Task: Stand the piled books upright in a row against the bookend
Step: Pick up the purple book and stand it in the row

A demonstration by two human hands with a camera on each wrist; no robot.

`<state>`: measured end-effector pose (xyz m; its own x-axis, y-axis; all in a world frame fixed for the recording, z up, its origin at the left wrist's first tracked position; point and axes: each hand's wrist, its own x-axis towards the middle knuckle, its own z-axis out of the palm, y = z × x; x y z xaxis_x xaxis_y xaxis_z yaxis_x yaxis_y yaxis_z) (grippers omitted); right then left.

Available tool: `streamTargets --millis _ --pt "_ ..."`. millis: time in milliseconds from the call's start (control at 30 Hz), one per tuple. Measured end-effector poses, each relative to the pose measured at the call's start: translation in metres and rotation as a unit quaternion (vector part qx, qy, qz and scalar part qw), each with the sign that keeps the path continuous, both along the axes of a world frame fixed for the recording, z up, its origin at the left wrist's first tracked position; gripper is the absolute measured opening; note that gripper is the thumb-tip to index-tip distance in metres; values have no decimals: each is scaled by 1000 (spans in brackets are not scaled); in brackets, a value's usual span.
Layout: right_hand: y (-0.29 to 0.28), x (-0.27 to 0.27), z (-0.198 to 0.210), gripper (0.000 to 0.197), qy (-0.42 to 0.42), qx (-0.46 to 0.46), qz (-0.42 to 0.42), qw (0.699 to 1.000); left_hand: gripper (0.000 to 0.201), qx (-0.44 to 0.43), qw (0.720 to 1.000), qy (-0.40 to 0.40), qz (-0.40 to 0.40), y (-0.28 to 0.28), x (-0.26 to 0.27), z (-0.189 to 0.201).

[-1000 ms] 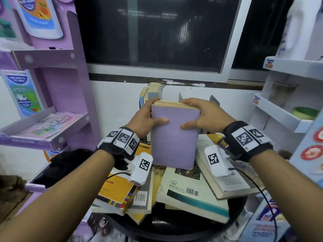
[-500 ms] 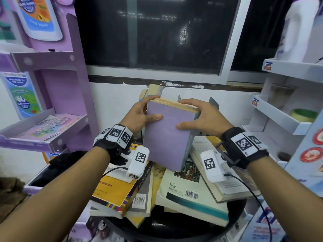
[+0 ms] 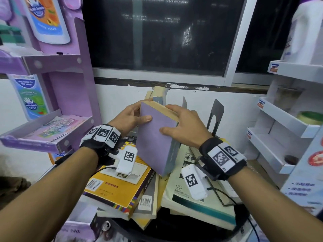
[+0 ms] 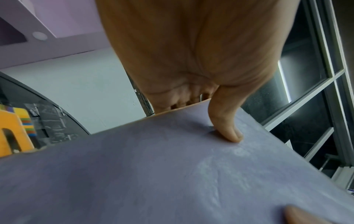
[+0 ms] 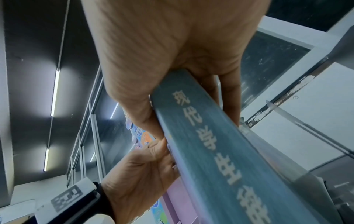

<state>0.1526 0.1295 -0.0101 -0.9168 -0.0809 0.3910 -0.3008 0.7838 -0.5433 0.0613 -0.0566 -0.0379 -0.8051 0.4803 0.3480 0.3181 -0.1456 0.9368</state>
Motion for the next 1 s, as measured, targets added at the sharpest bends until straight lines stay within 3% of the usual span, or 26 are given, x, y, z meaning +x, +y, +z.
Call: streamTargets --millis 333,667,800,867,1000 --pt "-26 -8 1 78 -4 60 -42 997 57 18 999 -30 20 -12 -2 -13" --pt "-29 -2 7 55 27 26 -63 997 53 21 999 -31 40 -6 3 -6" --pt "-17 -1 24 59 28 8 -73 997 37 32 996 -23 86 4 0 6" --pt "-10 -3 31 54 28 11 -82 996 37 26 991 -12 129 10 -6 12" --pt "7 -13 36 69 11 28 -111 993 39 -6 979 36 200 19 -24 16"
